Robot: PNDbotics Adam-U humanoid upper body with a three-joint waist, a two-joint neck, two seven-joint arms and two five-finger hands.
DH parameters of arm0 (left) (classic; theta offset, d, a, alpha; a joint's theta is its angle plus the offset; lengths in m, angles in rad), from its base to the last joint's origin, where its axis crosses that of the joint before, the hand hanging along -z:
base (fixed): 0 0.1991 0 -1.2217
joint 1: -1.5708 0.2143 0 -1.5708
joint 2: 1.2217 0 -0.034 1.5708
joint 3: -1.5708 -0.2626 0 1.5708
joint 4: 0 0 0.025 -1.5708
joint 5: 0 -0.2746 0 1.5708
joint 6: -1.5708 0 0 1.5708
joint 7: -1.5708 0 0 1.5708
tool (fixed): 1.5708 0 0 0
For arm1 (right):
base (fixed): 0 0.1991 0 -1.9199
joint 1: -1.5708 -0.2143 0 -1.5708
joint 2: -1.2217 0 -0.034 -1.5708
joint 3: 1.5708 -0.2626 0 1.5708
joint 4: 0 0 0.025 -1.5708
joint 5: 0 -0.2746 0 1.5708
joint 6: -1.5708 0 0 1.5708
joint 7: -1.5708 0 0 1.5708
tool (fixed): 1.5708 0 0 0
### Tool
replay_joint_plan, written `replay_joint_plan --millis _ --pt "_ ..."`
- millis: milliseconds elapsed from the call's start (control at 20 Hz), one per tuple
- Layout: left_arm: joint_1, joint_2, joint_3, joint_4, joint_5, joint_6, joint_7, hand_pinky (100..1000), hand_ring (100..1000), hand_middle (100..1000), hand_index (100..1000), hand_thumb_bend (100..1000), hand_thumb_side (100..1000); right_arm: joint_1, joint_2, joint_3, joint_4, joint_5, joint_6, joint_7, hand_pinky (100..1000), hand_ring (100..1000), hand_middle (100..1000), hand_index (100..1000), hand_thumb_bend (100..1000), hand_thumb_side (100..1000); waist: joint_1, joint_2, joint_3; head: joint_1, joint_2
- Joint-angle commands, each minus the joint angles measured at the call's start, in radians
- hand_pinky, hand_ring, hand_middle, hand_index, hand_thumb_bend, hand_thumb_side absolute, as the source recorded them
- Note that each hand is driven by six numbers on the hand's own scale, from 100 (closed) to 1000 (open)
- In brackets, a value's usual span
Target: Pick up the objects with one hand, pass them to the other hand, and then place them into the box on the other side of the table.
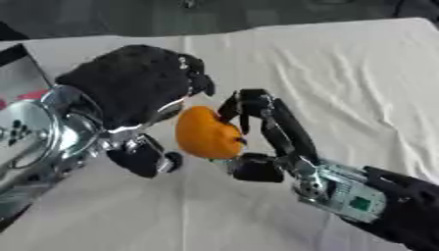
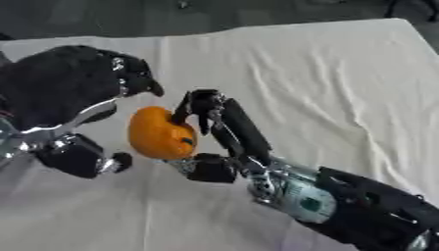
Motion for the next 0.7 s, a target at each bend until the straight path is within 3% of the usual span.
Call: replay_joint_plan --millis 50,450,700 --pt "-0.007 -0.005 0.002 0.035 -0.032 -0.029 0.039 674 746 735 847 684 191 -0.016 -0.007 -0.008 -0.01 -0.018 -0.022 -0.001 247 590 432 498 329 100 0.01 0.001 -0.002 0.007 -0.009" --pt "0.003 -0.025 -0.017 0.095 -0.025 -0.078 0.093 681 725 715 820 669 187 -0.024 -0.002 -0.013 -0.01 -0.024 -0.065 -0.025 262 585 430 495 325 100 0.012 0.005 -0.007 0.015 -0.014" --pt "0.007 -0.03 -0.013 0.095 0.003 -0.066 0.172 685 653 637 744 582 146 -0.024 -0.002 -0.01 -0.01 -0.022 -0.093 -0.027 266 584 430 495 322 100 0.014 0.006 -0.008 0.018 -0.021"
